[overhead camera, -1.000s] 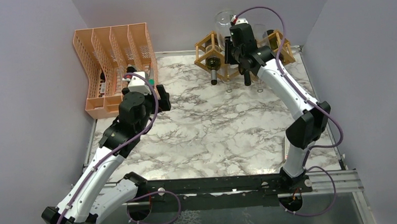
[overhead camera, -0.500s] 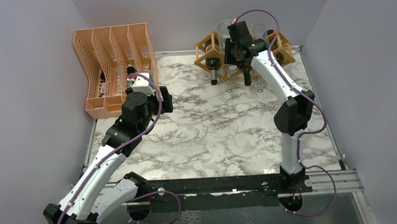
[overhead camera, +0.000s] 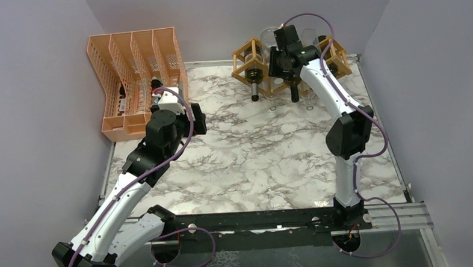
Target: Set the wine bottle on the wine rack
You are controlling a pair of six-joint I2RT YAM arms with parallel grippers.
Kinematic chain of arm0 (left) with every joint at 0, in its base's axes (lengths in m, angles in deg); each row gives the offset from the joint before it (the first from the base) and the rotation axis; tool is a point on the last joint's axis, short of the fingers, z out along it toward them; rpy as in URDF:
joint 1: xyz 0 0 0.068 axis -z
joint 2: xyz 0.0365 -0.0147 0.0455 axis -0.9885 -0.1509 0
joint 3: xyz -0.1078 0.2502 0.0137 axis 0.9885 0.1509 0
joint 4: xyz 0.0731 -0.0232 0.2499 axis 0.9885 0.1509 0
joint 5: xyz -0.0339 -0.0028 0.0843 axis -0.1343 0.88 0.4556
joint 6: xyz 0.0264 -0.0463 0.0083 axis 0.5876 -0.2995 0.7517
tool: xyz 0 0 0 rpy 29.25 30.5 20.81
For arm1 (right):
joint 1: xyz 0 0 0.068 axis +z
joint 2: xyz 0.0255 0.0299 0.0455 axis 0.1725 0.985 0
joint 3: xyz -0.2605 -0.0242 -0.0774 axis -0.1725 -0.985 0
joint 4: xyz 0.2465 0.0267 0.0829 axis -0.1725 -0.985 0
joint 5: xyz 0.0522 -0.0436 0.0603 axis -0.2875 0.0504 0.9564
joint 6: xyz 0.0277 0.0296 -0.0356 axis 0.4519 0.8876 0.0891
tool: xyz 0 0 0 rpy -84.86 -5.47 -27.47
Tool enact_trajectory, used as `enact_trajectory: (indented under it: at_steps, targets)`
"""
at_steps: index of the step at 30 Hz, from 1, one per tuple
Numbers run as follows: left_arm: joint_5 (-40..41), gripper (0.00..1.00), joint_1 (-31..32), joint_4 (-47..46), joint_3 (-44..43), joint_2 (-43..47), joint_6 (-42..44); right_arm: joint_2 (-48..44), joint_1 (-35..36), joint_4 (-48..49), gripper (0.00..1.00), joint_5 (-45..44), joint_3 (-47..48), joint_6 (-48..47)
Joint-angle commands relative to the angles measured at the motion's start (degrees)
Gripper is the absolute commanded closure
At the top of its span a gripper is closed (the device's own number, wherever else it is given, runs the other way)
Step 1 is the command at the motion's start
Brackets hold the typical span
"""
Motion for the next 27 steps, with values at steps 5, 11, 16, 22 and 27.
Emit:
enact_trajectory:
  at_steps: [5,11,16,22,27]
  targets:
    - [-0.85,0.02,-0.3,-1.59,0.22,0.1,1.0,-2.34,-0.58,9.58,0.45,-0.57,0.01,-0.74]
    - [-0.72,0.02,-0.25,-1.66,0.11,0.16,1.18,-3.73,-0.61,9.49,0.29,-1.43,-0.99,-1.68]
    - [-0.52,0.01,-0.23,-1.62,0.01,0.38,1.01,-6.99,-0.59,10.18,0.25,-1.62,-2.37,-2.02]
    - [-1.27,0.01,-0.26,-3.1,0.15,1.72,0.78,-14.61,-0.54,10.98,0.23,0.14,-7.44,-2.21]
    - [-1.9,0.01,-0.27,0.09,-3.02,1.59,0.22,-27.14,-0.51,12.18,0.22,1.77,-22.55,-1.77]
